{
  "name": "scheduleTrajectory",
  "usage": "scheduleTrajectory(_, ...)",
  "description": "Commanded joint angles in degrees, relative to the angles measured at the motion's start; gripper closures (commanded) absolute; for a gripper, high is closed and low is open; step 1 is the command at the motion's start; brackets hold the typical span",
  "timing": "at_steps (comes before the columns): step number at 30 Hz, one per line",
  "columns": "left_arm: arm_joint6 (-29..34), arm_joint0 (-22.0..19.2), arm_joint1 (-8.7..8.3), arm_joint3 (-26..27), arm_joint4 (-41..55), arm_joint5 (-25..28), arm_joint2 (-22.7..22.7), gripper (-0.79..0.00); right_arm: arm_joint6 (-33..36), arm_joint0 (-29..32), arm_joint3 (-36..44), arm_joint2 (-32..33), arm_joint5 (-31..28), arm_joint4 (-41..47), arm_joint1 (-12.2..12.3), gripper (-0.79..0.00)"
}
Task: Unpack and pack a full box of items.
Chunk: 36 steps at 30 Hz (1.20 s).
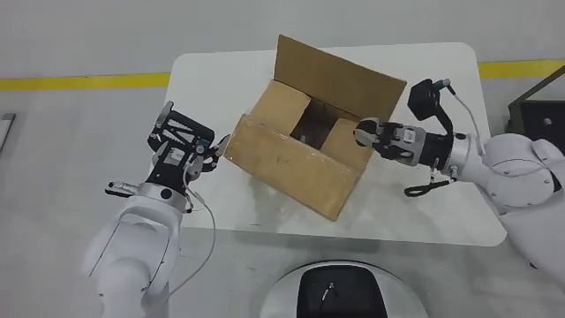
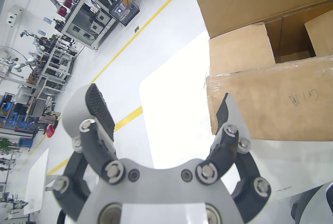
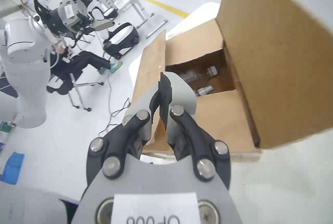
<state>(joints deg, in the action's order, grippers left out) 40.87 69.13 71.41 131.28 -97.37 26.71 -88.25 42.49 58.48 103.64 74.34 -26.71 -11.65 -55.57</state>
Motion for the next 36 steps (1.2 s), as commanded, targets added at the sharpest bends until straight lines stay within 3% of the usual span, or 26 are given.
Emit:
scheduleTrajectory(1, 0.0, 0.2, -0.06, 0.3, 0.1, 0.0, 0.0, -0.785, 2.9, -0.6, -0.8, -0.9, 0.6, 1.3, 0.0, -0.388)
scheduleTrajectory(5, -0.1, 0.6, -0.18, 0.6, 0.0, 0.0, 0.1, -0.785, 5.9, -1.3, -2.6, -2.3, 1.5, 3.1, 0.0, -0.459)
scheduleTrajectory(10, -0.2, 1.0, -0.33, 0.9, -0.2, -0.2, 0.2, -0.785, 7.8, -1.9, -4.2, -3.7, 1.6, 4.7, -0.2, -0.486)
scheduleTrajectory(20, -0.5, 1.6, -0.56, 1.3, -0.6, -0.6, 0.7, -0.785, 9.9, -3.1, -5.4, -7.6, 0.9, 5.7, -0.6, -0.459)
scheduleTrajectory(27, -0.6, 1.8, -0.71, 1.5, -0.6, -1.0, 0.8, -0.785, 11.0, -4.6, -5.9, -9.4, 0.7, 5.3, -0.9, -0.348)
scheduleTrajectory(29, -0.5, 1.9, -0.75, 1.6, -0.5, -1.1, 0.8, -0.785, 10.9, -4.9, -6.0, -9.9, 0.6, 4.6, -1.0, -0.191)
scheduleTrajectory(30, -0.5, 2.0, -0.77, 1.6, -0.5, -1.1, 0.8, -0.785, 10.6, -5.2, -5.9, -10.0, 0.4, 3.7, -1.0, 0.000)
scheduleTrajectory(36, -0.5, 2.1, -0.88, 1.9, -0.3, -1.6, 0.6, -0.785, 8.0, -6.2, -4.7, -10.0, -1.3, -2.7, -1.0, 0.000)
